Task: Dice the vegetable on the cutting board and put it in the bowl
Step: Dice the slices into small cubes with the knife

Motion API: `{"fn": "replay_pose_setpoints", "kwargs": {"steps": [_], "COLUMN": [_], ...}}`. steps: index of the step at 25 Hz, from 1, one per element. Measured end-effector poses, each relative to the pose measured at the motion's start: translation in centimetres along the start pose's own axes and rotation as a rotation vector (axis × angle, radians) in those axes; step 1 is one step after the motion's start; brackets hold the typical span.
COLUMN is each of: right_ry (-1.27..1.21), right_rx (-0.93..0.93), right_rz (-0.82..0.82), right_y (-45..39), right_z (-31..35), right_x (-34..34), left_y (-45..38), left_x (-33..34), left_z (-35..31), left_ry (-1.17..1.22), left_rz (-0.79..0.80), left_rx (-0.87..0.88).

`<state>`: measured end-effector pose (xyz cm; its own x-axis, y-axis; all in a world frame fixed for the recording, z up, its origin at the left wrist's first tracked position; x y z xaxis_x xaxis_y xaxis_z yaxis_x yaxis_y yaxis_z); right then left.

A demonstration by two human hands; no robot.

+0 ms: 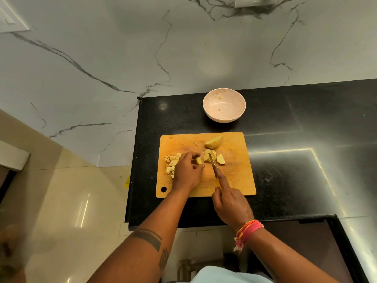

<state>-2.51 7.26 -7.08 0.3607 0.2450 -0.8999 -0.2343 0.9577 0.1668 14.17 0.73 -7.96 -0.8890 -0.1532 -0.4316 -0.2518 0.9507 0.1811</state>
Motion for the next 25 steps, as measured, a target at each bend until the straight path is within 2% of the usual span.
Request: {"fn": "replay_pose_setpoints", "kwargs": {"steps": [2, 7, 19, 25], "right_ry": [0.011, 0.061, 0.171, 0.252], "right_rx": [-0.007, -0.029, -0.006, -0.015], "right_rz": [0.034, 0.108, 0.180, 0.224], "right_y": [0.8, 1.9, 0.7, 0.4], "right_z": [0.1, 0.5, 2.8, 3.0], "right_x": [0.6, 2.0, 2.5, 3.2], "left_y": [1.9, 3.4, 3.4, 3.0], "left_x": [-0.1, 0.4, 0.4, 0.3], "left_z": [0.7, 1.3, 0.9, 0.7], "left_ry": [-0.004, -0.246, -0.399, -0.379], "left_rz": [0.004, 0.037, 0.084, 0.076], "left_rx": [0.015, 0.152, 0.149, 0.134]}}
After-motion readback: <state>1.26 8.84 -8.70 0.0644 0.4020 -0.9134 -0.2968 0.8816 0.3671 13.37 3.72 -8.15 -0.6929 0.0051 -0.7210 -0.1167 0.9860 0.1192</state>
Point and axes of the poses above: each hand's wrist, its own y-axis away from the middle knuckle, its own x-axis out of the palm, z = x × y, the point moved 7 cm from there along -y, towards the middle knuckle, and after that the axes turned 12 degrees about y, right-handed, at the moved point
